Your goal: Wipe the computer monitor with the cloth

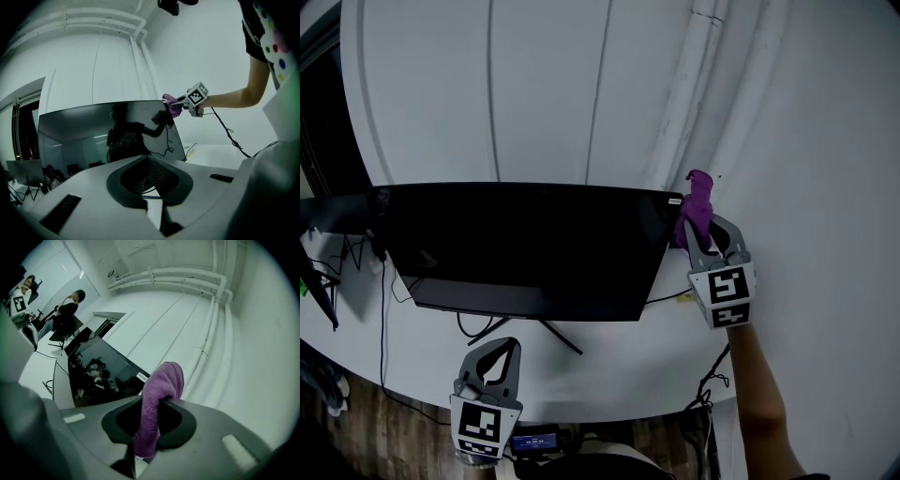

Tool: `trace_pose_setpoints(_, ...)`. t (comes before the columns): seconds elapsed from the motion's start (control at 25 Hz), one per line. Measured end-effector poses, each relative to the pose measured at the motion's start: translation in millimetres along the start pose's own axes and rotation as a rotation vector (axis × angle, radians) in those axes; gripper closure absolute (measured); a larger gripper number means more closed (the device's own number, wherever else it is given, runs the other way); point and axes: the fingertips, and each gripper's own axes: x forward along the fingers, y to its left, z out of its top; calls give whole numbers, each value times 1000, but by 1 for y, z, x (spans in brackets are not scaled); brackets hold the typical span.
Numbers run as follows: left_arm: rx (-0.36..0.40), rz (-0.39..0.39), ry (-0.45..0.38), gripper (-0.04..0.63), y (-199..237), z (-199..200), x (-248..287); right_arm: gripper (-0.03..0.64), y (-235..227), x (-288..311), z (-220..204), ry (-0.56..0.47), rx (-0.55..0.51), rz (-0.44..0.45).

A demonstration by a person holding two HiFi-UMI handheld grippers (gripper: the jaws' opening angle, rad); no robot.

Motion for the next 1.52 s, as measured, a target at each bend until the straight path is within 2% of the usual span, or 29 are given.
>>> trace_pose_setpoints(0.32, 5, 15, 13, 589, -2, -1, 13, 548, 9, 9, 2, -22, -51, 85)
trace_pose_setpoints(0.6, -5, 25, 8, 589, -4, 3, 21, 548, 16, 8, -5, -25, -23, 120)
trace_pose_setpoints(0.96, -1, 34, 31, 589, -13, -3, 26, 548, 29, 3, -35, 4, 19, 155)
trace_pose_setpoints(1.52, -18, 56, 18, 589, -29, -2, 33, 548, 66, -13, -78, 42, 63, 223)
